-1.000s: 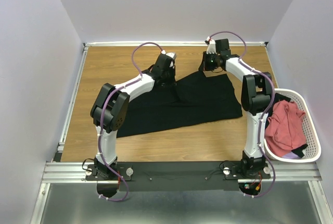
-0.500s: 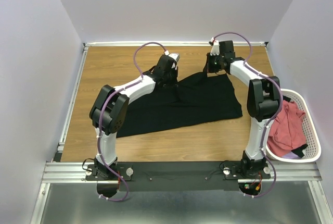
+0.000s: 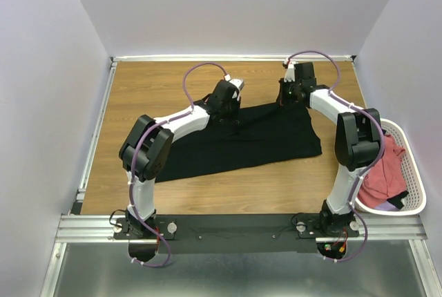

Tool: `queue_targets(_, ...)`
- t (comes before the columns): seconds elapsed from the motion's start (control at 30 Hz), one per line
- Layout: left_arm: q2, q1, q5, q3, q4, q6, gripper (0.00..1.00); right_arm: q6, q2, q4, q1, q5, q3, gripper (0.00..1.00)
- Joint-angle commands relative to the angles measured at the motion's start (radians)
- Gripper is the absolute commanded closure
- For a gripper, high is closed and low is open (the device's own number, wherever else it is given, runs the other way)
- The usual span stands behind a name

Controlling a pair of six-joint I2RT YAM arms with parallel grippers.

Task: Fold and stack the t-shirts
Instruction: Fold the tshirt

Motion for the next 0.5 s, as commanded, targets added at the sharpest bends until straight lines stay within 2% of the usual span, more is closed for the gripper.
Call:
queue_targets(0.0,-0.058,-0.021,-0.006,-0.035,0.014,0.028,1.00,-0.007,-0.056,0.040,-0.011,0.087,-0.064,0.99)
queue_targets(0.47,-0.047,-0.036,0.044,-0.082,0.023,0.022,1.00,0.030,-0.061,0.072,-0.021,0.130,-0.158,0.94)
